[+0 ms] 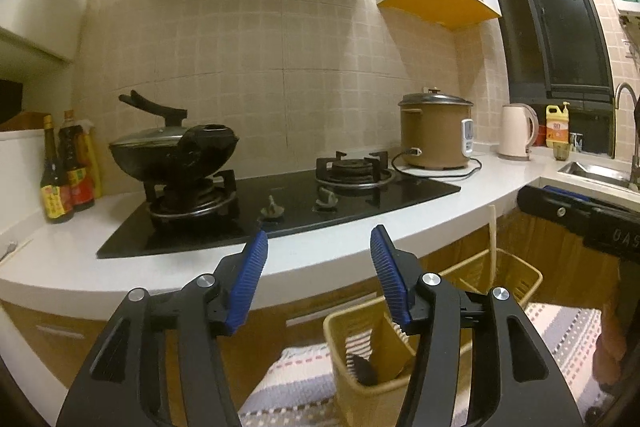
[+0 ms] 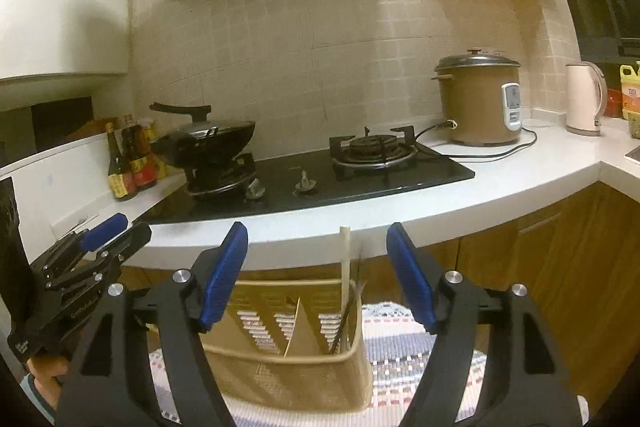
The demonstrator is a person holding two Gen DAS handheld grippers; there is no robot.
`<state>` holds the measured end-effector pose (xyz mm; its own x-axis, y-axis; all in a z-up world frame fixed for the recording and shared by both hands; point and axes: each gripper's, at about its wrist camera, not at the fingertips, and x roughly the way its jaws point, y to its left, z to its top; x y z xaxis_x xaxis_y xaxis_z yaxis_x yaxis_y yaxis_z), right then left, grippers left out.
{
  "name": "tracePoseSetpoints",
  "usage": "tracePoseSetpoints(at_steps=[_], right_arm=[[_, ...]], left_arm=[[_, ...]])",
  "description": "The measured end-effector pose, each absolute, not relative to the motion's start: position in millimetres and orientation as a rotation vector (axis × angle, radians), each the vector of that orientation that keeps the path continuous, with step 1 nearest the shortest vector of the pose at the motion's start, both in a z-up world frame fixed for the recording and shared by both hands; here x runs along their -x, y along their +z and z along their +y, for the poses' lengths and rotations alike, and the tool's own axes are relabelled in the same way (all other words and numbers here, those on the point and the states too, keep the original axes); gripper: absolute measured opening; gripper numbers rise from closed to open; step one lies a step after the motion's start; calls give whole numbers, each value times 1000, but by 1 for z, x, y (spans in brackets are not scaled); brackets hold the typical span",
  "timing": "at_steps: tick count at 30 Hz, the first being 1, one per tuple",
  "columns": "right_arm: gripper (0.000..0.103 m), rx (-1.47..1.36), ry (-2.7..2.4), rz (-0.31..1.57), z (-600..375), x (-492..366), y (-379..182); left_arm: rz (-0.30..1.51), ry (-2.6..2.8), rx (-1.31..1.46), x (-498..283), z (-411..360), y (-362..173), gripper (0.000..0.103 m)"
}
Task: Organize utensils
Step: 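Open the left tool over the basket while the right tool releases the clear spoon into it, then move both open tools back down to the utensils on the tablecloth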
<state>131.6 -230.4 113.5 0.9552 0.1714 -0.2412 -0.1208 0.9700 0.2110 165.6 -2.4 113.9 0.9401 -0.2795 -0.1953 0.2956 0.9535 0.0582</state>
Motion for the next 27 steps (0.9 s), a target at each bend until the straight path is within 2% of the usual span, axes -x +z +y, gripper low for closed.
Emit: tracePoseSetpoints(at_steps=[4,9,17,24,27], right_arm=[[68,-199,147,300,-234,-116,119],[68,-145,121,376,-236,-95,132],[68,-91,201,718,-228,-80,104],[52,-125,313,984,-213,-69,46],[51,-94,305,1027,-205,-58,27]], left_arm=[[257,-330,-6,-153,19,118,52],[436,-424,134,-143,54,118,52],[805,-485,151,-118,62,66,51],[990,-483,97,-87,49,4,47],[1040,-470,66,-78,43,-18,43]])
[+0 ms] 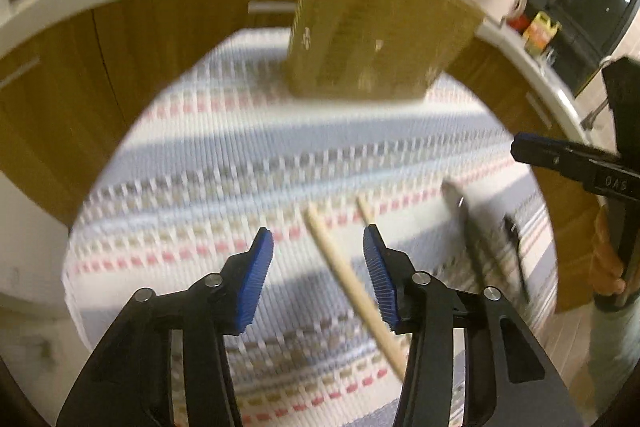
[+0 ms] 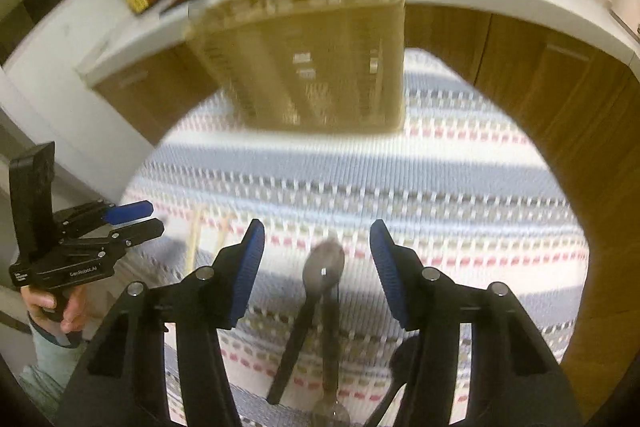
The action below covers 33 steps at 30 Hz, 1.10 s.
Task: Organize utensils
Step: 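Move both open tools back down to the utensils on the tablecloth, then close the left tool on a wooden chopstick while the right tool grasps a spoon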
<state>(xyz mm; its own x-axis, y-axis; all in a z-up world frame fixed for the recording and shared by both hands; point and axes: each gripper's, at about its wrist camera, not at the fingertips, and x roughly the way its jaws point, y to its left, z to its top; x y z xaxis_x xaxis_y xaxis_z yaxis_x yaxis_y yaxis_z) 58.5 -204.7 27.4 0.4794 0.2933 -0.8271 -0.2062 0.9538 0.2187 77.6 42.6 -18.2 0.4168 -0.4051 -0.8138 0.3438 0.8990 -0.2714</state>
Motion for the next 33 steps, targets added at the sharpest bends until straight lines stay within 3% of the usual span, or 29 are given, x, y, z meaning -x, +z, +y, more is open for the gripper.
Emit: tracePoseSetpoints(at_steps=[3,19,23,25,29,33], right_arm=[[46,-92,306,1068,-200,-50,11],[46,-60,295,1128,-198,-36,-20],[46,-48,301,1150,-198,-32,-27],[46,-46,309,1162,-197,-29,-28],[46,-71,355,1192,-195,-25,-29],[31,-105,384,1218,-191,-25,-28]], left_arm=[[1066,-460,46,-68,40,-32,41],[998,-299,-135,-50,1,-43,37],[1016,-346,-109,-52,9,-45,30],[1025,-340,-127,-53,13,-45,18],[1064,-366,-117,-58,16,-43,16],[1090,-380,-122,-62,15,-43,18]])
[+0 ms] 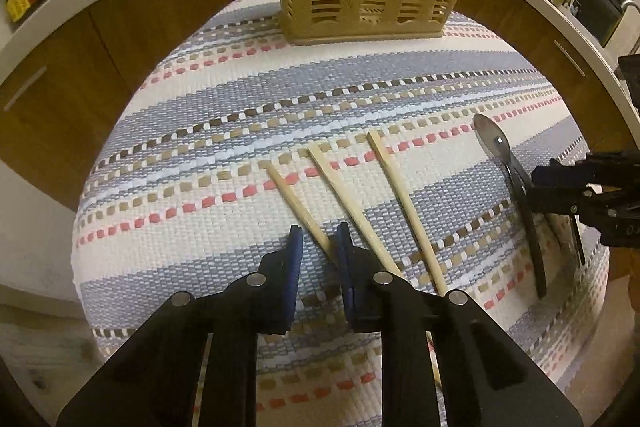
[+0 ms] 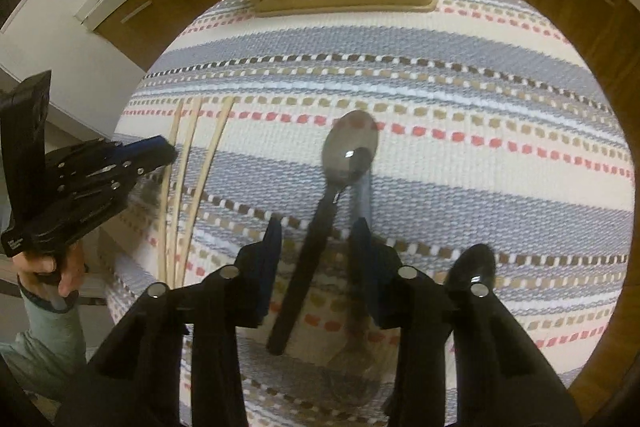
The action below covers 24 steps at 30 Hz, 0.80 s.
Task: Organize utensils
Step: 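Close the left tool on a wooden chopstick while the right tool grasps a spoon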
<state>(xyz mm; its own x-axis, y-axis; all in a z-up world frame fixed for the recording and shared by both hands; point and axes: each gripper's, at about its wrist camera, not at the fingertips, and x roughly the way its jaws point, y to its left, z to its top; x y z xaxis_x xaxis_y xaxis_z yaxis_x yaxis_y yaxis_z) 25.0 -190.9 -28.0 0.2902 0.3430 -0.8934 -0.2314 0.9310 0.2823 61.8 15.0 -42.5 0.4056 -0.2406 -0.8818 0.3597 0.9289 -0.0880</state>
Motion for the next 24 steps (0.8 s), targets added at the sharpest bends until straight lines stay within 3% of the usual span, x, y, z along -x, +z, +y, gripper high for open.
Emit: tracePoseSetpoints(at_steps=[9,11,12,13,18,22,24], right_arm=[[29,-112,339,1247,-177,-35,-34],[29,-93,318,1237,-173,-42,-33],[29,-84,309,1234,-171,-44,-32],[29,-71,300,1227,-168,-48,-32],[25,44,301,1178,-152,-54,-30],[24,62,258,1184,-153,-58,-32],[26,54,223,1196,-157,-60,-33]], left_arm=[[1047,-376,-252,-65,-5,-46,26],[1041,-390,-260,-66,-6,-46,24],[1033,-392,-264,-67,-5,-45,14],[1022,-397,-270,-68,-4,-46,11],[1016,-457,-240,-71,4,-45,9],[1050,-465,-198,-76,15,-44,11],[1072,-471,-196,-76,18,-44,17]])
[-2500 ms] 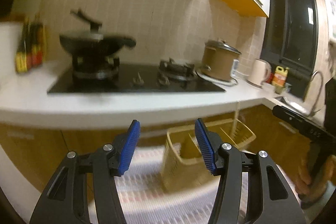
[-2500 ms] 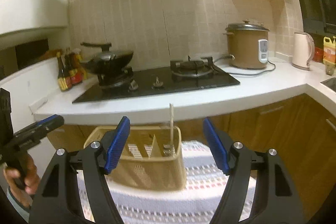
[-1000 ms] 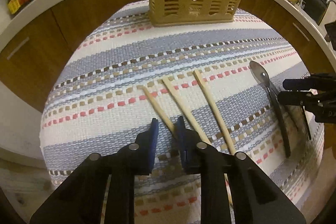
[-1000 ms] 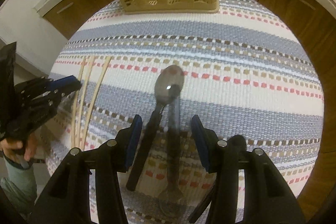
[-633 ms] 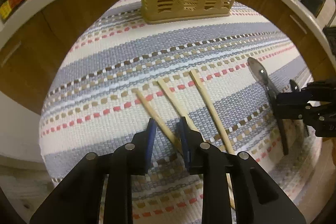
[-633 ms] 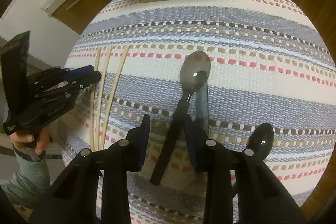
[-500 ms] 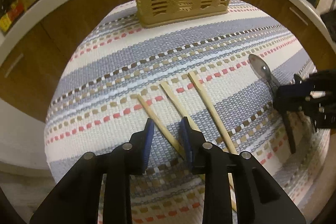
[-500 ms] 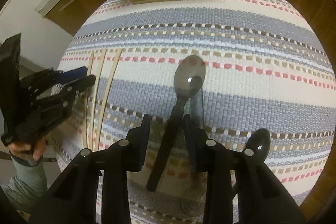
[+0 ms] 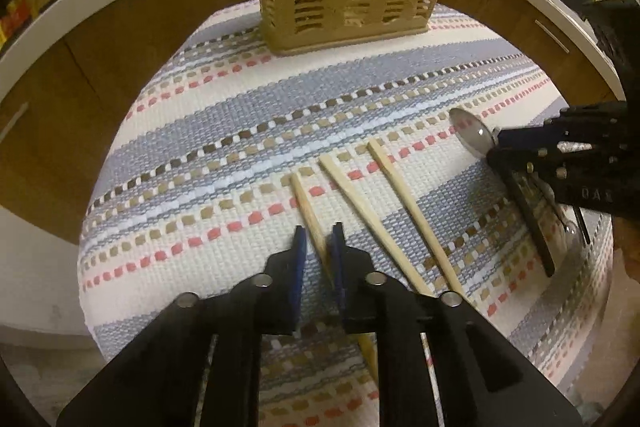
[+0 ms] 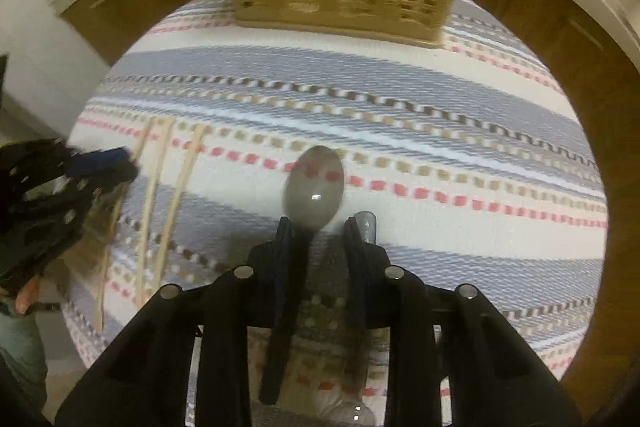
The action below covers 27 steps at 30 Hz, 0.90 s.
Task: Organize utensils
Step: 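Close the left tool on a wooden chopstick while the right tool grasps a spoon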
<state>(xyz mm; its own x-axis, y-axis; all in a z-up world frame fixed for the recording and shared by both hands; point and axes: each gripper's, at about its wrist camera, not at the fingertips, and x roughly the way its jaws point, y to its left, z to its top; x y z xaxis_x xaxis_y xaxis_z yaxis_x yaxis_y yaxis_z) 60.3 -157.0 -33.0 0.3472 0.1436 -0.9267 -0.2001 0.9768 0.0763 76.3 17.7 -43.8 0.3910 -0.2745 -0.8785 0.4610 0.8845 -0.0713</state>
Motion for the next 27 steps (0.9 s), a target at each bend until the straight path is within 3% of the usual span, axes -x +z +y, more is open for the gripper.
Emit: tracePoseSetpoints(at_steps=[2,9,11,12,16,19,21,27], right_arm=[[26,44,227,1226,-158,-66,-33],[25,183,195,1273,-133,-78,-36],[18,215,194,1268,-121,-79,-37],[14,222,197,1266,-118,-79,-37],[13,247,205,1231,-111,-75,-37],[8,257,228,1191,-111,-67,-33],[0,239,233,1161,-119,-56,-25],[0,126,289,1155,-141,-52,-19]], left_arm=[[1108,-489,-202,-78,16,-44,26],[1247,-513,-251,-101,4,-44,27],[1261,-497,-303,-102,-2,-45,23],[1254,-477,-348,-101,-6,-45,16],[1226,-455,-397,-93,-14,-45,4],[1191,-462,-342,-90,-13,-43,3],[1161,-474,-284,-87,-7,-39,3],[1076,-484,-160,-84,3,-16,3]])
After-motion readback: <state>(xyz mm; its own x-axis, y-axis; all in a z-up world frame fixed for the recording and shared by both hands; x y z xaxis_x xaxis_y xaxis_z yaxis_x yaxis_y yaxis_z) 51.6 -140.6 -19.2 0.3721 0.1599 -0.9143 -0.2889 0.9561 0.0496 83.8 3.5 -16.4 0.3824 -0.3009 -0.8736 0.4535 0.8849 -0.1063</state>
